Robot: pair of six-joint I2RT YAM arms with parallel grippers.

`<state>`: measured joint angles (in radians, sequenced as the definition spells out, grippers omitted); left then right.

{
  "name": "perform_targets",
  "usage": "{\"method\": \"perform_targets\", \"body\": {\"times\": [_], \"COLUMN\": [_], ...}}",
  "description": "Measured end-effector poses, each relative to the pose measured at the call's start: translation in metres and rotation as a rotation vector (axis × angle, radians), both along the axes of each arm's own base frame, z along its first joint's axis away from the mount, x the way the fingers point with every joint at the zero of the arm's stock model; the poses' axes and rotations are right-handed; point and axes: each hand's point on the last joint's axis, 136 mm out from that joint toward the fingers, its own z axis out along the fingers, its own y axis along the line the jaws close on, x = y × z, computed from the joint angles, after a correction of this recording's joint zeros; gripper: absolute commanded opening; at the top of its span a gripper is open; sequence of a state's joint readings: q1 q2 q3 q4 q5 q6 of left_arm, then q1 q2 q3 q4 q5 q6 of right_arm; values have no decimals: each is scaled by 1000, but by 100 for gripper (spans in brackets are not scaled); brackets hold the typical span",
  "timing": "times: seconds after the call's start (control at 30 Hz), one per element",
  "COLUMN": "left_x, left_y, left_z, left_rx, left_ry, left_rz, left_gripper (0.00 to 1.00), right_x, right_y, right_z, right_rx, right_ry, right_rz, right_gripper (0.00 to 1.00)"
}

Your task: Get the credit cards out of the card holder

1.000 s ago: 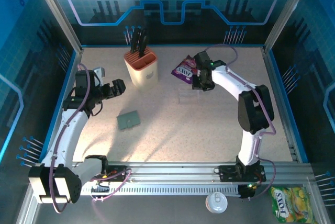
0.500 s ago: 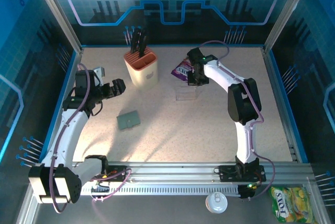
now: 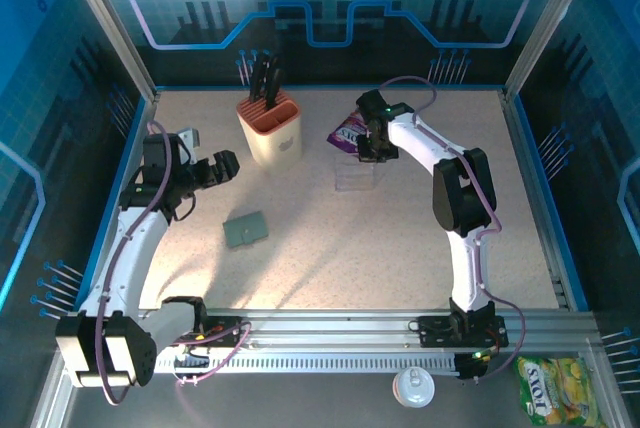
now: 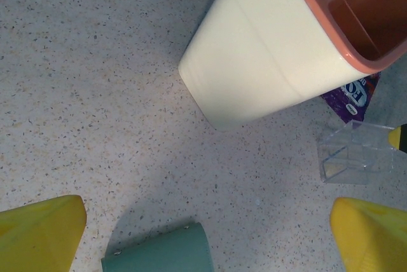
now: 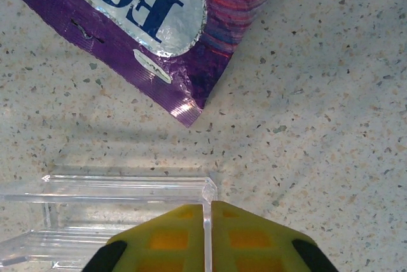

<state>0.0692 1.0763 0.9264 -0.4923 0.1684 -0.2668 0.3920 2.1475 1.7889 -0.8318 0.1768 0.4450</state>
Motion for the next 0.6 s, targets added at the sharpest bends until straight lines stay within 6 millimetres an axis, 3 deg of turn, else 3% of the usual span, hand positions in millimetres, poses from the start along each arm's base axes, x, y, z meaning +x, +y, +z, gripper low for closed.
{"method": "perform_targets", "body": {"times": [0.37, 0.6], "left_x": [0, 0], "left_y": [-2, -8], "left_z": [-2, -35], "left_rx": [-9, -66], "left_ry": [6, 156], "left_rz": [-8, -21], "left_gripper": [99, 99], "right_x": [-2, -5], "right_y": [-1, -1], "right_z": [5, 11], "right_rx": [-5, -2], "right_ry": [12, 13], "right_rz": [0, 2], "right_gripper": [20, 26]}}
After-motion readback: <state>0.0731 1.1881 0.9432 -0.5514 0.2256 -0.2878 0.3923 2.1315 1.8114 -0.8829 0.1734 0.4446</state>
